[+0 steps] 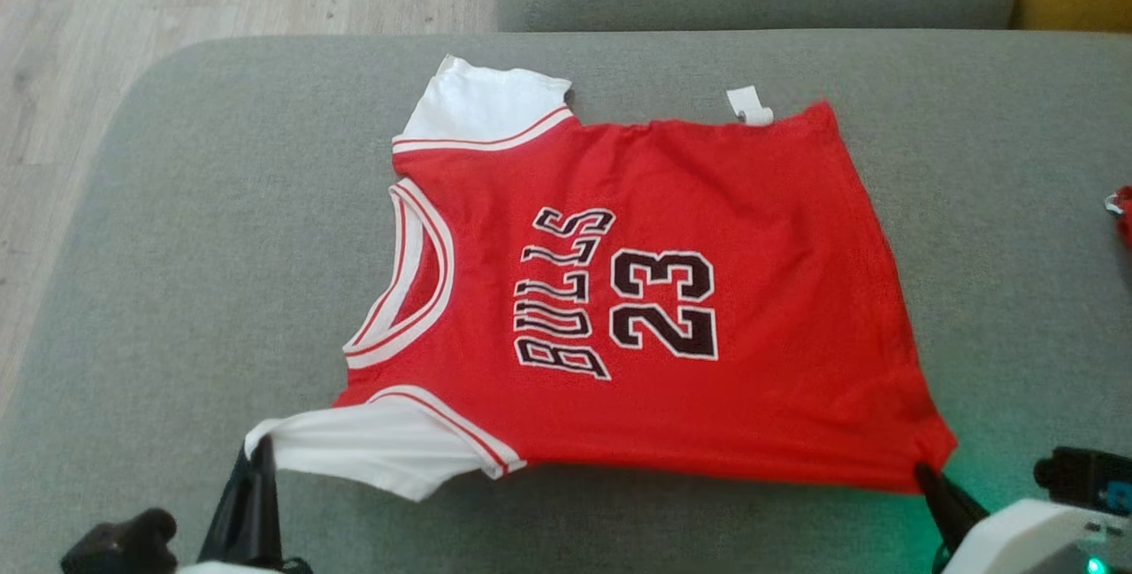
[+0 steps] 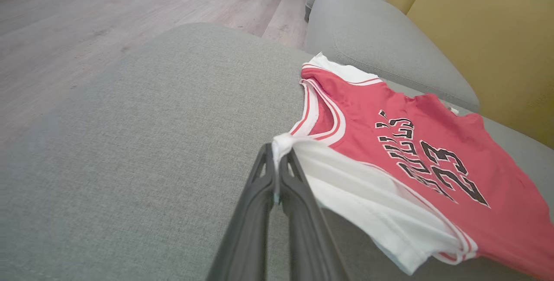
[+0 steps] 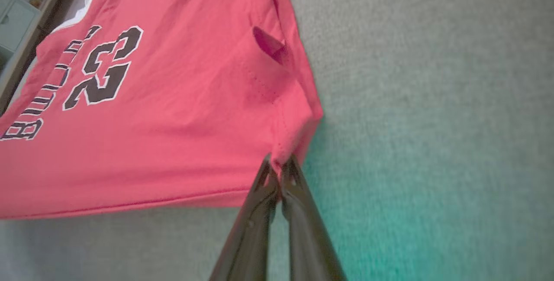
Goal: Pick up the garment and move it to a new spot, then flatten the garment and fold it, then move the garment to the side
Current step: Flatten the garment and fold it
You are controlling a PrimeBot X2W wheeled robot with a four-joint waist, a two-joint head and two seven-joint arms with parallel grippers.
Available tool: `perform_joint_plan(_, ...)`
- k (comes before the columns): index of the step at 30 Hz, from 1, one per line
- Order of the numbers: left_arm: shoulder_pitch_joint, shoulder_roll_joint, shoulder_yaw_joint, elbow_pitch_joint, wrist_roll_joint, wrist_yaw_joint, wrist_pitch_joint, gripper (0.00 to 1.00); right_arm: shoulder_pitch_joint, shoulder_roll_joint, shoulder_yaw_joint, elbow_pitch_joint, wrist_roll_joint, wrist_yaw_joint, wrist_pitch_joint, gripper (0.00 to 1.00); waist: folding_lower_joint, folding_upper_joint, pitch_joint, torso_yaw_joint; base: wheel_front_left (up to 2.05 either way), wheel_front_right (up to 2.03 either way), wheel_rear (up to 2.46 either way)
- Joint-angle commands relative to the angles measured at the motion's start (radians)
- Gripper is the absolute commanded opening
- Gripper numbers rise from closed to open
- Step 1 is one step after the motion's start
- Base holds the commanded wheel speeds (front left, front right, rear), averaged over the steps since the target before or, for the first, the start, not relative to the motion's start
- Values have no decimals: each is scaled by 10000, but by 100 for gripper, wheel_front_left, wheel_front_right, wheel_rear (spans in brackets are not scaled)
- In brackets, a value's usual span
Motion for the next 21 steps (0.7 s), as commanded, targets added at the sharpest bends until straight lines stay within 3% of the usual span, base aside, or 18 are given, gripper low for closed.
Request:
perform_joint_plan(1,-371,198,506,-431,112,136,34,0,-163,-154,-103,-600,-209,-9,219,0,1,-1,0,-27,0,0,0)
perform_joint_plan(5,-403,322,483,-495,-120,129,590,0,210,373,-631,-2235,-789,-9,1873,0,1,-1,49,-105,0,0,0)
perform_joint_plan(9,-1001,433,436,24,-621,-178,1111,0,-235,509,-778,-2750,-845,-9,2881,0,1,-1,310,-154,0,0,0)
perform_joint_plan(15,-2797,728,313,1576,-1337,-910,1930,0,-1729,545,-840,-2058,-948,-9,4226,0,1,-1,798,-144,0,0,0)
perform_joint_plan(21,-4547,850,18,3369,-1719,-1525,2567,0,-3223,550,-809,-1064,-986,-9,4719,0,1,-1,1108,-86,0,0,0)
